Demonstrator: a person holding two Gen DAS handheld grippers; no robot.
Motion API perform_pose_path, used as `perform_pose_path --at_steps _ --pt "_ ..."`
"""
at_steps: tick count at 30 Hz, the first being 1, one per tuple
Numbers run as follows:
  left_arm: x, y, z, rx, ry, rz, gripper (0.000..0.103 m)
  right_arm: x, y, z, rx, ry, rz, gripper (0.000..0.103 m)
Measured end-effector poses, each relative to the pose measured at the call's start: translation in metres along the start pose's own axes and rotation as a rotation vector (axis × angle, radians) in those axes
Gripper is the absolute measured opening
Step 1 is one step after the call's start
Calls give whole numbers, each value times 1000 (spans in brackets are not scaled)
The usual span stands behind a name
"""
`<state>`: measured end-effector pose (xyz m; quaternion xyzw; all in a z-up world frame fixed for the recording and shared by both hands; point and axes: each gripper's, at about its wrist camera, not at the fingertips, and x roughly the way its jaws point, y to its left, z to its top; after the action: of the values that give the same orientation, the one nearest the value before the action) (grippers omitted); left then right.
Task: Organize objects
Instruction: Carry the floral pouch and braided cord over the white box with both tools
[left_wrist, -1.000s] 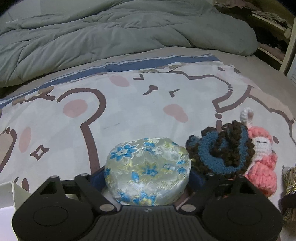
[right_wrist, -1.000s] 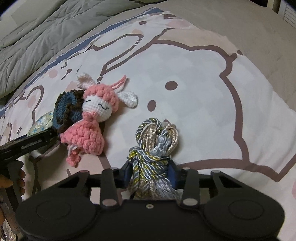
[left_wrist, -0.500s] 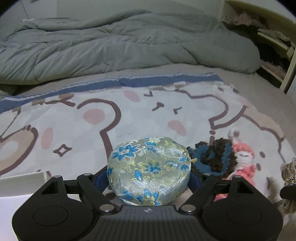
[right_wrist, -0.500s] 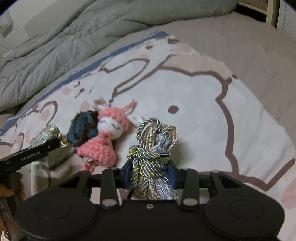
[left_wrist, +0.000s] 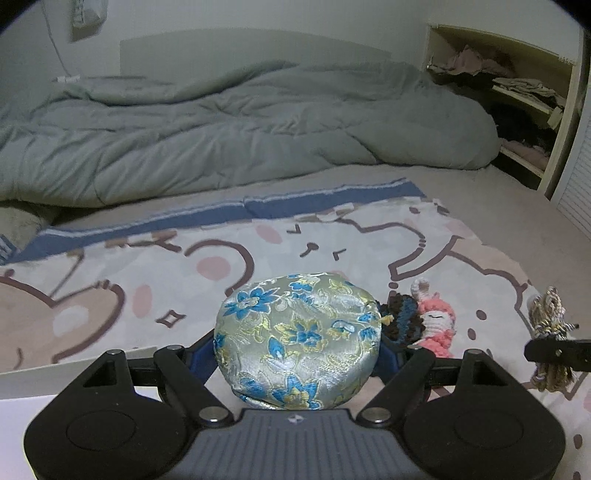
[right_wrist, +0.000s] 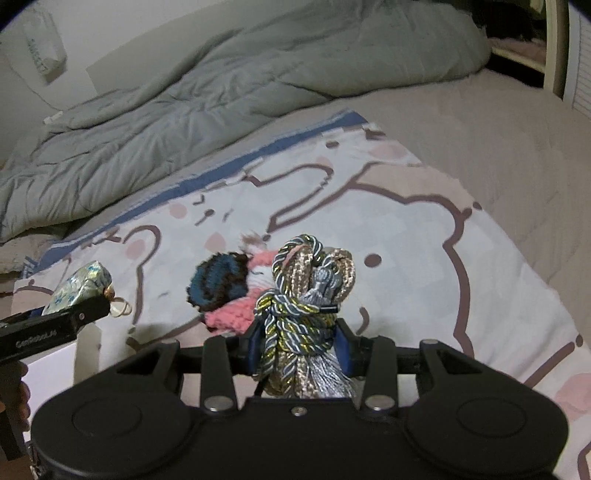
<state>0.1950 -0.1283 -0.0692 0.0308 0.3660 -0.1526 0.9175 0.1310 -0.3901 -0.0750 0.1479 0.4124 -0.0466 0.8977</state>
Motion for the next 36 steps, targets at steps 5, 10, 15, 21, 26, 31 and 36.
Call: perform_pose_path --at_steps 5,10,15,21,26,31,36 --pt "-32 5 2 -8 -24 23 82 -15 14 0 -49 -37 18 40" --pt "-54 11 -2 -39 -26 56 82 -30 30 -1 -104 -74 44 40" --pt "-72 19 -7 -75 -30 78 82 -40 45 -4 -154 -94 73 40" --pt "-86 35 -19 -109 -38 96 82 -44 59 -9 -183 -100 102 40" --pt "-90 59 -33 -149 -27 124 82 -39 70 -12 -206 -86 124 40" --pt "-101 84 -38 -159 -44 151 82 -33 85 -15 -219 -72 137 40" --pt "-112 109 -38 -152 -54 184 82 -31 107 -13 -229 -62 168 40"
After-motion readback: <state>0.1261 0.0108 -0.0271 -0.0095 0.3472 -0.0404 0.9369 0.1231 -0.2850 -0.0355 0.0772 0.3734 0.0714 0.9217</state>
